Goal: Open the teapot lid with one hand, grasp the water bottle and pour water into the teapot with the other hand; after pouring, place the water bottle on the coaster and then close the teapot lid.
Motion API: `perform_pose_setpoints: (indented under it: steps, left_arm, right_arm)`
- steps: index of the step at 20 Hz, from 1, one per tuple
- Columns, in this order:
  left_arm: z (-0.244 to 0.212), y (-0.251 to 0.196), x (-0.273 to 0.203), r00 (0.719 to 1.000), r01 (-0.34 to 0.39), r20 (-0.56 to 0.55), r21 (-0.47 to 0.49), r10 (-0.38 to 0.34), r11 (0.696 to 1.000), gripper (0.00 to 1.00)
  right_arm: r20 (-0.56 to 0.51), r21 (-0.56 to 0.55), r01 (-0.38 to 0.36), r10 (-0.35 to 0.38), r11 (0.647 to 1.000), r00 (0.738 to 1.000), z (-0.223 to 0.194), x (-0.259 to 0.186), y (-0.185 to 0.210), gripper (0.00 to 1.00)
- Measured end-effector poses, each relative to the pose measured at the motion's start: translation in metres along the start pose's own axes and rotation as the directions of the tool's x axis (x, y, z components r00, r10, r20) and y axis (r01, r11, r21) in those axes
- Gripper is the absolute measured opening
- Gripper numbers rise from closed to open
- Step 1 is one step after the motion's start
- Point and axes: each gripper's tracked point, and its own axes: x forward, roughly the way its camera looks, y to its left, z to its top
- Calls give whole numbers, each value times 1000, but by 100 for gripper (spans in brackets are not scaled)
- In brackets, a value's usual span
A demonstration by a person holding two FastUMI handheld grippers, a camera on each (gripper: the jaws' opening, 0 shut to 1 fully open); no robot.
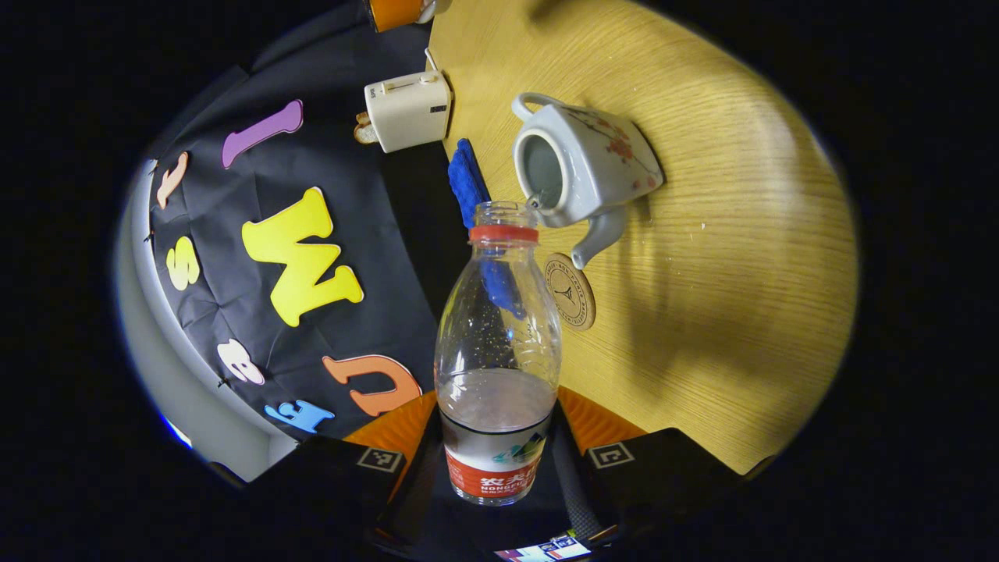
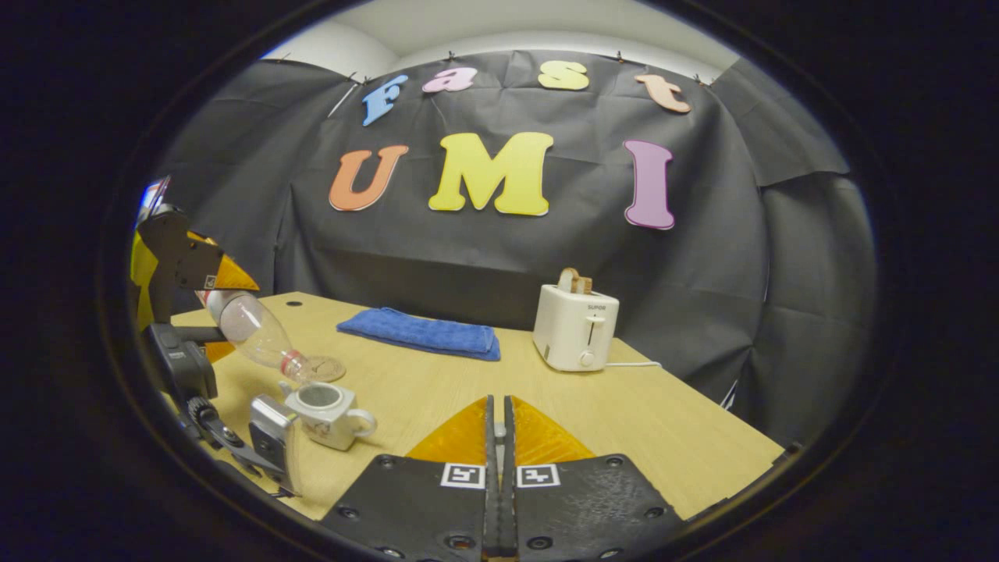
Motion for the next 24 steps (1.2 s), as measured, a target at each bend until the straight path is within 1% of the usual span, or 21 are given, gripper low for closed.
perform_pose_setpoints:
  steps: [1,2,3,6,10,14,17,24]
  left_arm:
    - [1,3,-1,1000,-5,-1,8,5,1000,71]
    - [0,4,-1,1000,-7,-6,18,7,1000,75]
    - [1,7,-1,1000,-12,-10,34,12,999,71]
    - [2,15,0,1000,-22,-10,90,23,996,71]
    - [7,21,-2,999,-37,-9,132,39,991,71]
    - [10,22,-3,999,-36,-4,181,37,983,71]
    - [12,24,-5,1000,-26,-6,204,27,979,71]
    - [19,28,-8,999,-40,1,244,41,969,71]
  right_arm:
    - [0,-1,0,0,1000,1000,0,0,0,0]
    - [2,-3,-1,1,1000,1000,0,-1,0,0]
    - [2,-4,-2,2,1000,1000,1,-1,0,0]
    - [1,-13,-3,3,1000,1000,2,-2,0,0]
    - [-3,-18,-3,3,1000,1000,0,0,-1,0]
    - [-9,-30,-3,2,1000,1000,-2,0,-1,0]
    - [2,-35,-4,4,999,1000,-1,1,-2,1]
    - [2,-31,1,-1,1000,1000,-1,0,-6,1]
